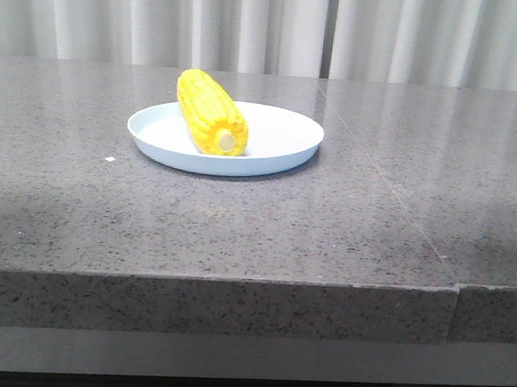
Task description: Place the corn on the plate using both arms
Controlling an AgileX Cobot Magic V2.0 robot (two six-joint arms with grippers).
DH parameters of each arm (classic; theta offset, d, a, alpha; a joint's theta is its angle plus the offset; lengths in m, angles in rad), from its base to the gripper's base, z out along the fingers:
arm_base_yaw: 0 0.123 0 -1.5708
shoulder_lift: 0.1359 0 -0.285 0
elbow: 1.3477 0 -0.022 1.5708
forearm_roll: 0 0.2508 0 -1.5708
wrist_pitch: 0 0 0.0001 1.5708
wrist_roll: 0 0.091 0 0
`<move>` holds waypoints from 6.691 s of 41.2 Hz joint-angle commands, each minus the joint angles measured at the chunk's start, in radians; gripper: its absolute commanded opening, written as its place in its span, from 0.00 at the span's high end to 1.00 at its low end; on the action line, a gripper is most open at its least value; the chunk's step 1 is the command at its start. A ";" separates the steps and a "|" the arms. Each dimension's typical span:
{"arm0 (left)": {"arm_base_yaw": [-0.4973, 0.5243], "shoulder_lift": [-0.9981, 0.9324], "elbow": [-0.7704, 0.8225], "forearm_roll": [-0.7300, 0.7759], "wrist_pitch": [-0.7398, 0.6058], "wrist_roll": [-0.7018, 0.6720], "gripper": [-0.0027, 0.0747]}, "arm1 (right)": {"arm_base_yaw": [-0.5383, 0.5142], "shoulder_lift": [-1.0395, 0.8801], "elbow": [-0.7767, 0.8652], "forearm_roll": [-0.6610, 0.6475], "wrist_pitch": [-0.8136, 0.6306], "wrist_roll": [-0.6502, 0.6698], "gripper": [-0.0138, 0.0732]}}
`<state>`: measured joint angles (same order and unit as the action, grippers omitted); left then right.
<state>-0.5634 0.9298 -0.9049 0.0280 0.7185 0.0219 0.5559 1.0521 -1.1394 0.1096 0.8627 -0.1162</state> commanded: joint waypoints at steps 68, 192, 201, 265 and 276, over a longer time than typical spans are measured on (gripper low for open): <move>-0.009 -0.008 -0.028 0.002 -0.071 -0.010 0.99 | -0.004 -0.382 0.248 -0.069 -0.028 0.070 0.92; 0.555 -0.953 0.913 -0.044 -0.773 -0.010 0.99 | -0.014 -0.407 0.276 -0.085 -0.054 0.069 0.92; 0.555 -0.953 0.913 -0.044 -0.773 -0.010 0.99 | -0.194 -0.595 0.477 -0.084 -0.224 0.069 0.92; 0.555 -0.953 0.913 -0.044 -0.773 -0.010 0.99 | -0.532 -1.076 1.150 0.002 -0.955 0.116 0.92; 0.555 -0.953 0.913 -0.044 -0.773 -0.010 0.99 | -0.532 -1.075 1.150 0.002 -0.955 0.116 0.92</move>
<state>-0.0098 -0.0035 0.0043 -0.0052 0.0357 0.0219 0.0275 -0.0107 0.0258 0.1085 -0.0132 0.0000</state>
